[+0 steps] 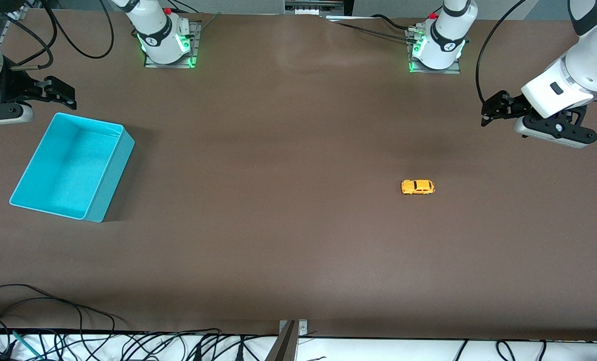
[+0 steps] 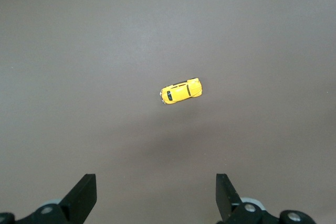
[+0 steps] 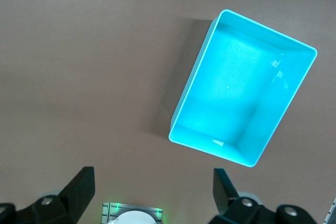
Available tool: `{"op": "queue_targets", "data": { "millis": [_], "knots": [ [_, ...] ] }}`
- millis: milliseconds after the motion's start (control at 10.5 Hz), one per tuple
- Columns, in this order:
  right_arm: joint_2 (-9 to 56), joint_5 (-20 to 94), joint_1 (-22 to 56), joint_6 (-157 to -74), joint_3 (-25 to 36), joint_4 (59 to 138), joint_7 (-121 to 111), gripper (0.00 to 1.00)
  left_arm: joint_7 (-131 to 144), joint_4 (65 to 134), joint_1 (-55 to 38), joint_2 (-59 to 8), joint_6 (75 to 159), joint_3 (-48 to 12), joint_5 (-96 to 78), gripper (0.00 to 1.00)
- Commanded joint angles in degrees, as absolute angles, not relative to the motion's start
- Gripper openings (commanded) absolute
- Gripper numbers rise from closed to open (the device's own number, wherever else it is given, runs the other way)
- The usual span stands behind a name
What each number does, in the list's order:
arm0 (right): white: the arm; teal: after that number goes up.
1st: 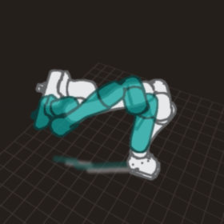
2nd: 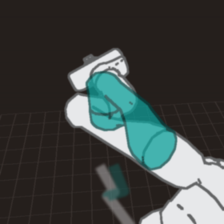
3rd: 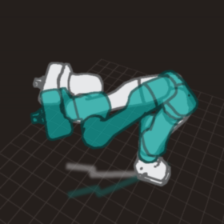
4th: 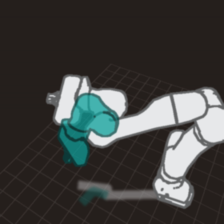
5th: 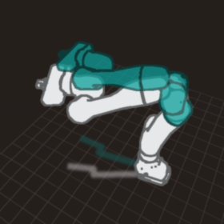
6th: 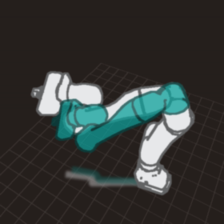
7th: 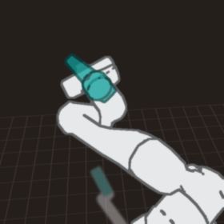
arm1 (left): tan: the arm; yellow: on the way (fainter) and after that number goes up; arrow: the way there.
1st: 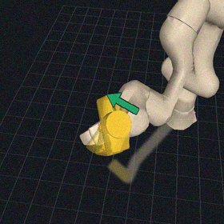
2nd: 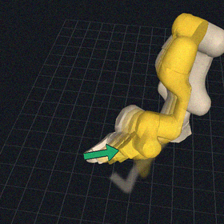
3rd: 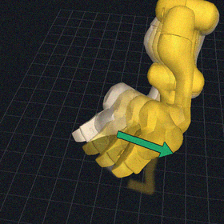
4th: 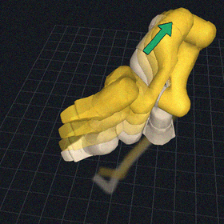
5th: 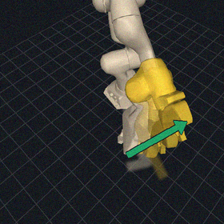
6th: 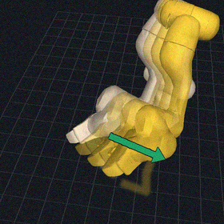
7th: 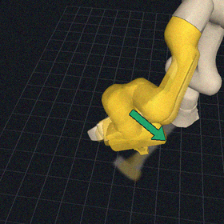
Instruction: Wind up and store yellow beetle car
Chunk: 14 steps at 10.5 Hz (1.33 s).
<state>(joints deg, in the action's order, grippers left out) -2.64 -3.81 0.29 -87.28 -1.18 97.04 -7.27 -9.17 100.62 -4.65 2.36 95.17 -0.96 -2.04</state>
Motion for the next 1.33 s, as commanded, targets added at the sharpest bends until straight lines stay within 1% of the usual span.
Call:
{"op": "queue_targets", "data": {
  "millis": [0, 1236],
  "knots": [
    [-2.46, -3.16, 0.53, -86.22, -0.97, 96.33, -8.17, 1.0, -8.44, 99.23, -4.75, 1.85, 94.13, -1.05, -0.97, 1.0],
    [-2.46, -3.08, 0.44, -86.22, -0.88, 96.5, -8.17, 1.0, -9.14, 98.88, -4.66, 1.67, 93.87, -1.05, -0.79, 1.0]
  ]
}}
